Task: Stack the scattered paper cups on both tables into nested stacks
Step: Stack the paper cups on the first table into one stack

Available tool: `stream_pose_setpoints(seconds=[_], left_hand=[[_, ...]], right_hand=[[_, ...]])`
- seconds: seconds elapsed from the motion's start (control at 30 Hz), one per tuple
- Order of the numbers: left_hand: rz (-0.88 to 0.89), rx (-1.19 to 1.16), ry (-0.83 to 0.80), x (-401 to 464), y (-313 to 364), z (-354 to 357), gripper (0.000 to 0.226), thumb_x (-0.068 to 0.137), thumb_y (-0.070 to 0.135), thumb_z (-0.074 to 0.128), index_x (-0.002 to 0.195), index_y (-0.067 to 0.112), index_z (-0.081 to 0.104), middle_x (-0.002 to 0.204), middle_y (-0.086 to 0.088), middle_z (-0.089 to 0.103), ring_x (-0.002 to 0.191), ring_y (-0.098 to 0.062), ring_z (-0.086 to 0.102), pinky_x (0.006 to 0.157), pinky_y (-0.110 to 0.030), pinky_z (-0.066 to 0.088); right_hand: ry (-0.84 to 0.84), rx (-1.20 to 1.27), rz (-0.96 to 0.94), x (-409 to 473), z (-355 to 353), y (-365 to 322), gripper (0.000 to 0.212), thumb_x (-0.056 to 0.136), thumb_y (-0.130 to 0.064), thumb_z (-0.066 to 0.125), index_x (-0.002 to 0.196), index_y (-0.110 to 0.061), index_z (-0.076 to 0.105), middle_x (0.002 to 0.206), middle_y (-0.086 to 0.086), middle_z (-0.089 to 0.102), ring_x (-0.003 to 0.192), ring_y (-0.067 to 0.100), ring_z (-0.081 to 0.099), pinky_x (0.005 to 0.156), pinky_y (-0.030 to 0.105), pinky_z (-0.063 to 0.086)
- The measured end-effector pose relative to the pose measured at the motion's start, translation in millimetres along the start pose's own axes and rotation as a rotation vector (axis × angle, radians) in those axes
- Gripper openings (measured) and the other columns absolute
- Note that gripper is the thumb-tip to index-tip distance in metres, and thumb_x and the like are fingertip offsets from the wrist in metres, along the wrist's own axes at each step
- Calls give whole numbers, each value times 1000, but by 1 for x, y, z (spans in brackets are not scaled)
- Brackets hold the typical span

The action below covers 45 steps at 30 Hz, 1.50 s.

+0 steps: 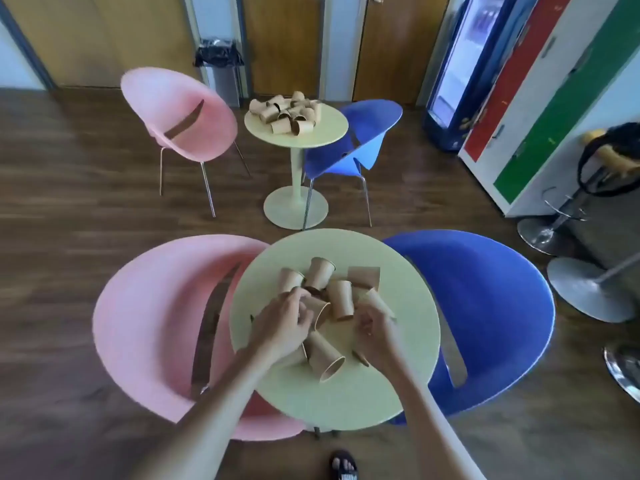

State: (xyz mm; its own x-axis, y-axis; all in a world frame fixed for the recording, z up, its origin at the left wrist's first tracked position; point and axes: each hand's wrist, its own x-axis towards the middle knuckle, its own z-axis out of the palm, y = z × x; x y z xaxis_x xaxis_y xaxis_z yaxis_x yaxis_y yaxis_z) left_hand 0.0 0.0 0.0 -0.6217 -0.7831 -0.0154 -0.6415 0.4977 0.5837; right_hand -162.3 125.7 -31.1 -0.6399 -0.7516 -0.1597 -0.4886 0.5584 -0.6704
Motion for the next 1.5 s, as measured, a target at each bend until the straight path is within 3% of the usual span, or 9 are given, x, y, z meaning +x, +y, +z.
stream_pose_setpoints(seconds=[0.17,0.27,0.37,0.6,0.73,1.0,1.13,1.3,1.5], left_hand=[[-143,188,-245,3,-30,48,53,90,35,68,138,24,48,133,0,57,127,-24,56,92,-39,51],[-145,371,-282,2,-48,76,76,84,34,75,149,20,39,141,-7,45,130,-32,50,94,-43,50],[-137,511,-302,6,-60,94,90,82,35,79,155,16,31,146,-10,40,132,-32,48,98,-44,50],[-143,607,-317,17,-59,115,79,86,19,72,154,13,32,148,-12,43,133,-33,47,104,-45,45],[-152,626,-320,11,-67,119,70,88,12,68,150,12,36,144,-14,50,133,-34,47,108,-44,41],[-187,332,-62,-16,-87,111,64,74,31,85,129,10,58,123,-14,52,116,-34,54,82,-41,58],[-275,8,39,-23,-91,114,75,63,26,92,129,12,58,127,-13,54,122,-33,51,94,-45,55],[-248,-255,40,-26,-90,128,84,53,21,99,127,10,60,124,-9,62,116,-28,60,95,-39,54],[-233,-341,-7,-27,-77,141,79,54,22,99,123,15,60,118,0,68,102,-18,65,87,-31,53]], right_hand=[[-173,-90,53,3,30,27,19,85,-6,59,104,-7,55,85,1,56,86,32,52,58,21,35],[-250,-136,45,10,57,33,54,83,-18,71,129,-2,49,119,20,57,109,41,55,84,37,45],[-319,-212,34,17,79,34,69,81,-31,73,137,-2,44,127,24,53,117,45,52,98,42,43],[-440,-481,-121,35,97,21,64,79,-48,72,122,-5,52,118,12,57,114,37,54,94,41,38],[-408,-534,-73,29,100,21,56,76,-32,78,118,-5,52,116,14,62,112,36,55,91,37,44],[-274,-343,11,17,75,4,69,74,-48,76,129,-15,53,123,16,46,112,42,53,94,46,51],[-71,-64,-47,17,48,-8,72,70,-33,83,132,-14,52,115,13,46,97,33,47,86,34,45],[-168,-21,-132,10,36,-19,71,68,-27,86,127,-10,51,118,11,54,105,30,51,85,24,33],[-259,-101,-182,7,52,-5,71,71,-28,81,137,-23,54,128,12,46,118,39,49,103,45,47]])
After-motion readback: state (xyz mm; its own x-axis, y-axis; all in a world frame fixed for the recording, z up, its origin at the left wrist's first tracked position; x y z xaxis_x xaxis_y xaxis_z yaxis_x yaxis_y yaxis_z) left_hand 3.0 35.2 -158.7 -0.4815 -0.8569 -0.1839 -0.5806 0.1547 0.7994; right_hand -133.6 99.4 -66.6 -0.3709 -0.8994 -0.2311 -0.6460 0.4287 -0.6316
